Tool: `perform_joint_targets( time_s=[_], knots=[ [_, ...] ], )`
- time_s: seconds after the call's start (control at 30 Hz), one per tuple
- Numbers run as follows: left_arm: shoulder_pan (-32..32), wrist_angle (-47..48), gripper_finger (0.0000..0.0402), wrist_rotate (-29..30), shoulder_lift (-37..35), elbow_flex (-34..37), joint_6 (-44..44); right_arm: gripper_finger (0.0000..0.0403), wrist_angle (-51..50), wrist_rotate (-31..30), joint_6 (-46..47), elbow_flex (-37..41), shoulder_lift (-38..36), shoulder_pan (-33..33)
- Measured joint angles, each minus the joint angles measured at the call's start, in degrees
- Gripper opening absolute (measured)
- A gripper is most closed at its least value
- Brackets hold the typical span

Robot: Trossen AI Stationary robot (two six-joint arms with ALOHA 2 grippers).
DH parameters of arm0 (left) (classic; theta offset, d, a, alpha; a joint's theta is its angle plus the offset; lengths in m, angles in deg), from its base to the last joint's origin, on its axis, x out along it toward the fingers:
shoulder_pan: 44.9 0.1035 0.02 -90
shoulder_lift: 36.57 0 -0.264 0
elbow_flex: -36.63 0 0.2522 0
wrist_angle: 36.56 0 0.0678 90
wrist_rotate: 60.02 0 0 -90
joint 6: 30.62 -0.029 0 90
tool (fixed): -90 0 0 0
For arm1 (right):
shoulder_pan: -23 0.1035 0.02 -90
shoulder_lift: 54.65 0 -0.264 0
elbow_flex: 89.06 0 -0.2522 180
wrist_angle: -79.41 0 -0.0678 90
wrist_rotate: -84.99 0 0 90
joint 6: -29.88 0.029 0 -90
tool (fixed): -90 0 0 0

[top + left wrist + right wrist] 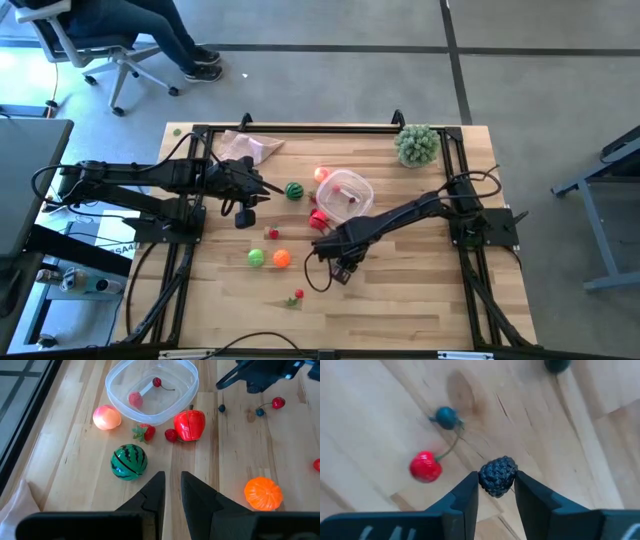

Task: Pick and placing Produce into tupperware
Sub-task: Put the blackberry into the transparent bin

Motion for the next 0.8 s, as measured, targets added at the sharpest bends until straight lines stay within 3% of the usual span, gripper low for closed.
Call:
perform_joint_targets(
  time_s=[0.3, 0.5, 0.67, 0.8],
  knots=[
    [0.0, 0.0, 0.0051, 0.0, 0.0, 0.0, 0.0, 0.0103, -19.1, -10.7, -5.7, -15.6, 0.0, -0.9],
    [0.0, 0.0, 0.0051, 0.0, 0.0, 0.0, 0.0, 0.0103, -29.4, -18.5, -10.0, -25.6, 0.0, -5.6],
    [0.0, 0.0, 0.0051, 0.0, 0.0, 0.0, 0.0, 0.0103, -34.2, -21.1, -13.9, -29.5, -0.1, -11.9],
    [0.0, 0.0, 0.0051, 0.0, 0.0, 0.0, 0.0, 0.0103, -32.8, -20.3, -18.3, -28.2, -1.4, -16.8]
  ],
)
